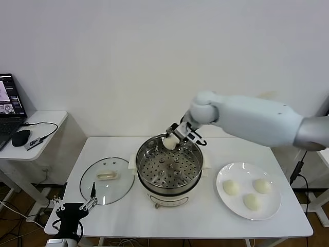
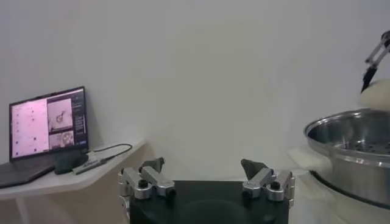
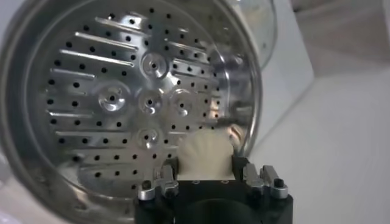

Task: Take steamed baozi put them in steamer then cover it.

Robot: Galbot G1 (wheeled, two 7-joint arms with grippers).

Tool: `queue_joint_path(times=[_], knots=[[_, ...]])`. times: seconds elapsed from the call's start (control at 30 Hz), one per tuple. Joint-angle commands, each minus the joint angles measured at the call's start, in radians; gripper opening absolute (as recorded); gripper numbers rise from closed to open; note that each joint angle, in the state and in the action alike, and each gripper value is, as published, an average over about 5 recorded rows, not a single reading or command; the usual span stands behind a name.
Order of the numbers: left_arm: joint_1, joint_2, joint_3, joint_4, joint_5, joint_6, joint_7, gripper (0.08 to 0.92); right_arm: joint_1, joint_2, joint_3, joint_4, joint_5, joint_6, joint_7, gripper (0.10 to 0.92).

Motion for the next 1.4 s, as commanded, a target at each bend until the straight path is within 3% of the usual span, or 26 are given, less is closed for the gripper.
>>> queue_joint_path(times=[0.03, 0.53, 0.8, 0.9, 1.13, 1.4], knots=[[0.000, -0.002, -0.001, 0.002, 0.000, 0.001, 0.000, 0.823, -0.040, 0.073, -0.024, -0.070, -0.153, 0.132, 0.013, 0.551], [-0.004, -0.001, 0.000, 0.005, 0.002, 0.003, 0.002, 0.823, -0.113, 0.105, 0.001, -0.150, -0.248, 0.208, 0.034, 0.571], [-0.002, -0.001, -0.001, 0.002, 0.002, 0.003, 0.002, 0.823, -0.085, 0.092, 0.003, -0.151, -0.220, 0.217, 0.041, 0.773], [-0.003, -0.001, 0.000, -0.003, 0.002, 0.005, 0.002, 0.823, -0.044, 0.075, 0.001, -0.123, -0.173, 0.202, 0.019, 0.814], [0.001, 0.007, 0.000, -0.029, -0.006, 0.037, 0.001, 0.823, 0.119, -0.049, -0.035, 0.069, 0.136, -0.049, -0.108, 0.823], [0.000, 0.030, -0.018, -0.077, -0.030, 0.119, -0.009, 0.823, 0.206, -0.343, -0.022, 0.313, 0.310, -0.432, -0.146, 0.823]])
